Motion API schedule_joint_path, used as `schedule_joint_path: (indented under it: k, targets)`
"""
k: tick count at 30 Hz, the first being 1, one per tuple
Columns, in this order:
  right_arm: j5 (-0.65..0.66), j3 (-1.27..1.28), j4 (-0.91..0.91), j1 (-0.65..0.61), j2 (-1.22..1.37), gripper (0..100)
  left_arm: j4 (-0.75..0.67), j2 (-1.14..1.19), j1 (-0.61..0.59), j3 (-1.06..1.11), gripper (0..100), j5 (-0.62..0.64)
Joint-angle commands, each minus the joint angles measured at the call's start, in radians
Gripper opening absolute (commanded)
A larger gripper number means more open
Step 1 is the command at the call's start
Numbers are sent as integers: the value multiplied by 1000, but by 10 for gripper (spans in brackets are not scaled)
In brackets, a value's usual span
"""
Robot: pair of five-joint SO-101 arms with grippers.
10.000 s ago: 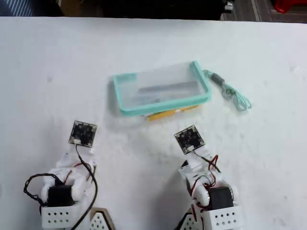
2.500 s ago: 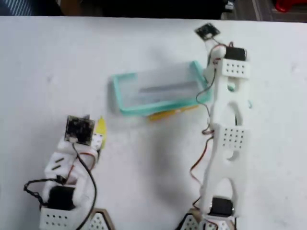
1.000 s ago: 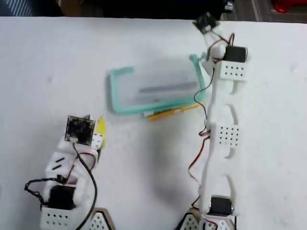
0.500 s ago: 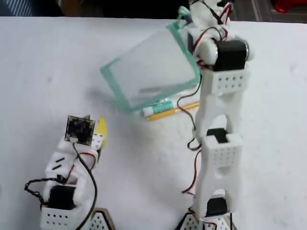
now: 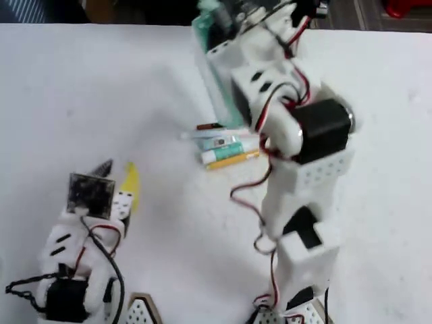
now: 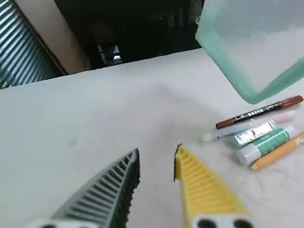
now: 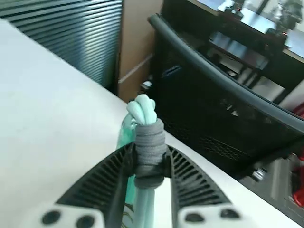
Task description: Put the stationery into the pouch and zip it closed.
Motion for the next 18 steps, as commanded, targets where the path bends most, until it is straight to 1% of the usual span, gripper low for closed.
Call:
schedule_joint_path:
  k: [1, 4, 6, 9, 12, 15, 18]
  targets:
    - [-5, 153, 24, -107, -183, 15, 0, -8, -77, -138, 151, 3]
    - [0, 336, 22, -189, -320, 15, 2, -8, -136, -209, 162, 3]
    - [0, 474, 22, -228, -403, 15, 8, -8, -159, -239, 203, 3]
    - [0, 698, 21, -259, -519, 15, 34, -8, -165, -255, 260, 5]
    - [2, 919, 19, -259, -630, 15, 107, -8, -165, -288, 267, 0]
    - [34, 1111, 2, -255, -722, 15, 213, -8, -150, -382, 268, -91]
    - [106, 1263, -45, -262, -806, 15, 287, -7, -61, -473, 269, -167]
